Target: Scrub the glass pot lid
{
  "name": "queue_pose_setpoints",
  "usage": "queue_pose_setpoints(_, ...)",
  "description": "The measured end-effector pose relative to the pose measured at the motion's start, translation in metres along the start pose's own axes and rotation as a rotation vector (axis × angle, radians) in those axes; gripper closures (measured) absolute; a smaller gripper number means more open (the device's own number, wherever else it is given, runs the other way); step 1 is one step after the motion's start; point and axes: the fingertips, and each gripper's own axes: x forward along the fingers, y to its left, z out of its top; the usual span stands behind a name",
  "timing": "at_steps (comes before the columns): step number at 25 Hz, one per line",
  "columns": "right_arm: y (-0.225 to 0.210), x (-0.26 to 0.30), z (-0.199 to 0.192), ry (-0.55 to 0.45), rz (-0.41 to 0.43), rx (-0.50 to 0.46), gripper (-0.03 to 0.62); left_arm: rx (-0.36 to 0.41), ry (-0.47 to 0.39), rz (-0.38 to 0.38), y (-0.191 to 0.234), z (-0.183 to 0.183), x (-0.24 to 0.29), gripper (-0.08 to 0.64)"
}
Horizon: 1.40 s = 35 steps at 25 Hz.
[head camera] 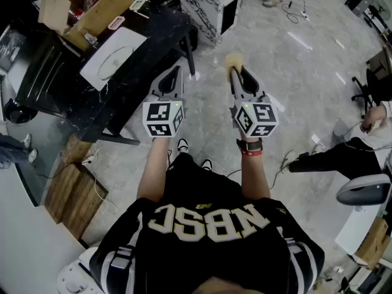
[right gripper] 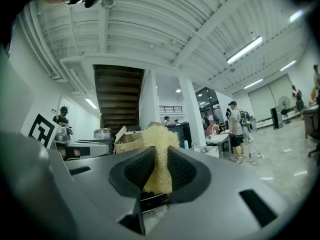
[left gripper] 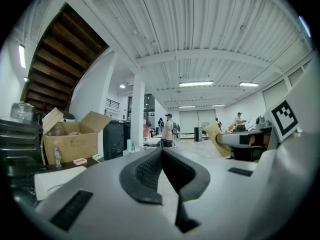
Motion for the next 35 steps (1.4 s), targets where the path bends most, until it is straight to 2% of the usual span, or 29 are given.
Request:
queue_pose_setpoints(6,0.009,0.048,-0.017,0.036,0.035,0.008,0.509,-0.025,-0.001,0.030,0.040,-0.013,0.021,0.546)
queue_pose_setpoints(10,0.019,0.100,-0.025,0.070,0.110,0.055,0.508,-0.062,-0.027,0.040,0.074,-0.013,0.050,0.546)
queue_pose_setpoints(16,0.054,0.198,-0.013,0.073,0.225,0.027,0.506,-0.057,-0.035,0.112,0.154,-0.008,0.090,0.546)
queue_pose_setpoints(23,0.134,0.312,-0.030,0.130,0.420,0.019,0.505,-0.091,-0.022,0.263,0.273,-0.021,0.097,0.545)
queue_pose_setpoints(28,0.196,0.368,-0.053,0.188,0.563,0.006,0.505,-0.123,0.011,0.397,0.348,-0.040,0.079,0.545)
queue_pose_setpoints(35,0.267,0.436,-0.092,0.297,0.773,-0.004,0.505,-0.194,0.060,0.607,0.425,-0.072,0.049,0.545)
